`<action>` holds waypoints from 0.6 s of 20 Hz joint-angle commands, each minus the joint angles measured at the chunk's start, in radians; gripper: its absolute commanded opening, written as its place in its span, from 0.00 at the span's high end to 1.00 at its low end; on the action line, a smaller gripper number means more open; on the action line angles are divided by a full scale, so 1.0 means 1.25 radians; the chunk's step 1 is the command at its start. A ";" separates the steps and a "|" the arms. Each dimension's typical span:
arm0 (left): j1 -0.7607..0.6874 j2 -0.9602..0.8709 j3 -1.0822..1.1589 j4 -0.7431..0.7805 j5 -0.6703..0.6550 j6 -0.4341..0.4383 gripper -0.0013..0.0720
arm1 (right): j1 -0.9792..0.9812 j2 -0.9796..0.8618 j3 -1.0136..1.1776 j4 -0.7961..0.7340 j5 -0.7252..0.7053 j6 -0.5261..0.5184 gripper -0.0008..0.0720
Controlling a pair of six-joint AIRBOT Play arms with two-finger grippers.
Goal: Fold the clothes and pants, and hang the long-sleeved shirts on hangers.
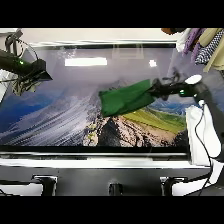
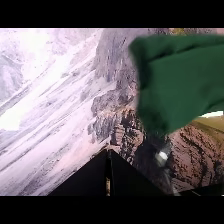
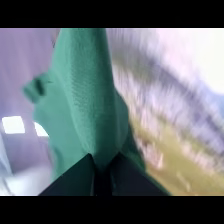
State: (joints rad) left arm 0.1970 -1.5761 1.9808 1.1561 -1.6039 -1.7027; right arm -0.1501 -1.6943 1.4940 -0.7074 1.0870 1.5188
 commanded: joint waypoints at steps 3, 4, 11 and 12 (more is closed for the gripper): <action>0.001 -0.001 0.000 0.001 0.000 0.001 0.96 | -0.135 0.002 0.130 -0.052 -0.020 0.117 0.95; 0.001 -0.002 0.000 0.001 0.000 0.001 0.96 | -0.161 0.002 0.147 -0.084 -0.020 0.147 0.95; 0.001 -0.003 0.000 0.000 0.000 0.037 0.96 | -0.295 0.056 0.193 -0.231 -0.121 0.367 0.95; 0.001 -0.003 0.000 0.000 0.000 0.036 0.96 | -0.302 0.072 0.193 -0.276 -0.130 0.416 0.95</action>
State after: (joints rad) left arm 0.1970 -1.5791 1.9808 1.1564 -1.6043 -1.6661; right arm -0.4801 -1.6440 1.7233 -0.9272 0.9855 1.8763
